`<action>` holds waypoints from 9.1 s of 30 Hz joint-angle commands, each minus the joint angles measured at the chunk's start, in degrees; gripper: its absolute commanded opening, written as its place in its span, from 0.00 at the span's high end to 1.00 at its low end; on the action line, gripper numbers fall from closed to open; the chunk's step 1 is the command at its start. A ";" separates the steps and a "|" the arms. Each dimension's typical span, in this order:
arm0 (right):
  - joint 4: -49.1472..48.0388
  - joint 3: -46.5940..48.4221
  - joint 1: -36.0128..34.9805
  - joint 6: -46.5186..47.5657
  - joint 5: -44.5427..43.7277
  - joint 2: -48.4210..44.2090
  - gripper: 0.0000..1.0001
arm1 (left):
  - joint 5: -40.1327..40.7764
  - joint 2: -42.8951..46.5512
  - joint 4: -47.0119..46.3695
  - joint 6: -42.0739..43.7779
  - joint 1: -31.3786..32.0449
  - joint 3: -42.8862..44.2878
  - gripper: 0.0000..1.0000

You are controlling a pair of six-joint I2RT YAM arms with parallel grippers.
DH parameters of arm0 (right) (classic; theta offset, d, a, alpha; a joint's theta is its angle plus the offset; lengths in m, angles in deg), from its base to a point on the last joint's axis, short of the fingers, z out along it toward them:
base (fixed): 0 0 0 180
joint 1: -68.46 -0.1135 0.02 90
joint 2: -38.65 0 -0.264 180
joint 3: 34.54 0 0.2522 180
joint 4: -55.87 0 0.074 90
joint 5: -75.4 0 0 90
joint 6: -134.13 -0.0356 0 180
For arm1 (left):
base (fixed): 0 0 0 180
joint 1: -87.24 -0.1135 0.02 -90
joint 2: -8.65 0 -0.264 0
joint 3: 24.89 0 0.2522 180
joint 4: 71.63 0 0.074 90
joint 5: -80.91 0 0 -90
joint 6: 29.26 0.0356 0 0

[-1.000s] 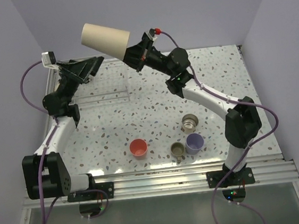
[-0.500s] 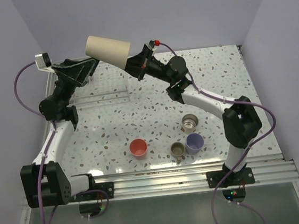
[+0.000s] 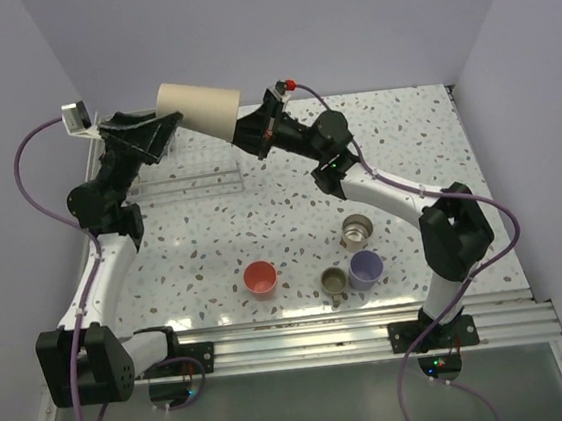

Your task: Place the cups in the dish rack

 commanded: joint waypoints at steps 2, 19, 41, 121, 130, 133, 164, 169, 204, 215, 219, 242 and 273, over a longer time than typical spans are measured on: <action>-1.99 -0.50 -0.70 0.26 1.88 -2.29 1.00 | 1.95 1.74 4.74 5.70 -0.12 2.91 0.00; 2.12 0.91 -1.58 5.24 3.63 0.88 0.75 | 0.46 -0.02 10.10 8.42 -0.12 6.69 1.00; 86.06 11.72 14.77 63.53 -8.75 -15.29 0.01 | 12.49 -9.67 64.24 57.98 -4.87 27.79 1.00; 99.61 -4.27 14.17 83.32 -28.70 -20.92 0.14 | 43.52 -14.18 56.95 62.84 -1.80 15.66 0.00; 95.31 -13.67 9.32 81.56 -31.87 -21.45 0.25 | 37.99 -3.81 64.24 57.21 -0.48 11.27 0.00; 93.99 -15.43 8.97 81.47 -32.92 -20.83 0.27 | 35.19 0.06 67.93 55.98 -0.30 9.34 0.00; 100.83 7.65 4.40 81.39 -43.92 -10.20 1.00 | 37.45 15.02 80.51 55.80 0.31 6.34 0.01; 98.93 25.05 4.75 78.85 -30.96 -8.87 1.00 | 28.62 12.82 77.53 56.06 0.23 9.85 0.00; 23.68 18.67 7.22 21.62 2.49 -7.91 1.00 | -5.35 -8.19 -21.88 -7.92 0.23 -2.53 0.00; 22.36 15.50 5.99 21.53 1.44 -6.16 1.00 | -4.99 -10.39 -23.64 -8.63 1.98 -0.51 0.01; 22.53 16.99 5.20 21.97 1.70 -4.14 1.00 | -5.08 -10.92 -23.55 -8.27 2.51 -0.51 0.01; 27.98 17.43 3.52 27.68 3.55 0.17 1.00 | -4.99 -12.67 -15.74 -1.69 3.65 1.68 0.05; 37.21 18.93 3.96 35.68 3.64 1.76 1.00 | -3.85 -22.25 -14.33 -1.33 5.68 9.07 0.91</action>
